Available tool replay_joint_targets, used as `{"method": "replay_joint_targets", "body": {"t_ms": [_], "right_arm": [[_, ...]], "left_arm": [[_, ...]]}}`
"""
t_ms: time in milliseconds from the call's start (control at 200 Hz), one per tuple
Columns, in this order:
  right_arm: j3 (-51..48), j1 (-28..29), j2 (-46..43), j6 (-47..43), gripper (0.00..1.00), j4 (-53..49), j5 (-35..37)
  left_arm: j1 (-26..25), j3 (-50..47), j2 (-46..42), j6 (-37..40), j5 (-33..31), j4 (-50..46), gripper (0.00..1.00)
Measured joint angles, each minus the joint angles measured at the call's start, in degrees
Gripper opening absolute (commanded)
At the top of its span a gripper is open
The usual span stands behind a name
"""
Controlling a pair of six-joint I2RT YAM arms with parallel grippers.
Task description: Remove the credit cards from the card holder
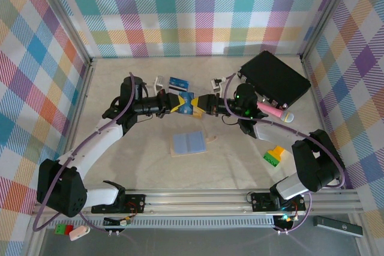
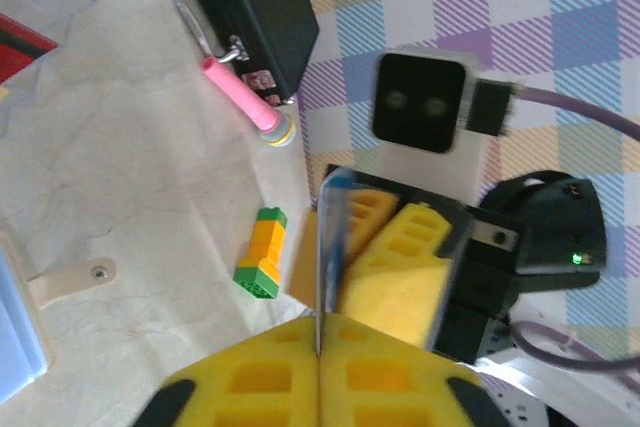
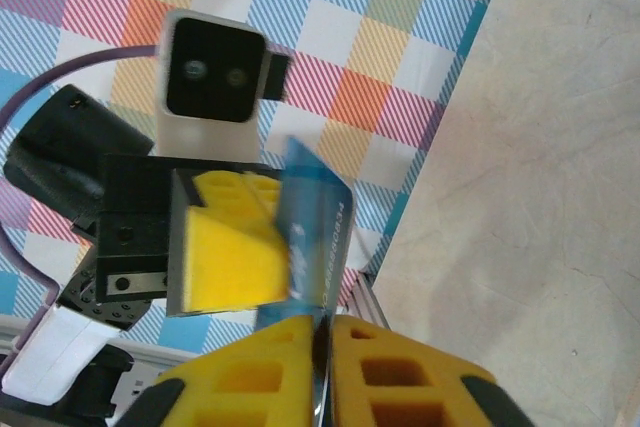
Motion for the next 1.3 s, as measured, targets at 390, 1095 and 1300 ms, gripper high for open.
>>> {"method": "replay_joint_targets", "body": {"t_ms": [390, 1095, 1300], "right_arm": [[-4.2, 3.3, 0.0, 10.1, 0.2, 9.1, 5.2], [-4.8, 4.0, -3.9, 4.9, 0.0, -3.1, 15.1], [0.7, 4.0, -7.2, -8.3, 0.0, -24.3, 20.3]], "left_arm": [[0.2, -0.1, -1.0, -3.3, -5.0, 2.0, 0.0], [2.0, -0.6, -2.2, 0.1, -14.6, -12.1, 0.62], [6.6, -0.5, -2.6, 4.1, -21.5, -25.9, 0.81]]}}
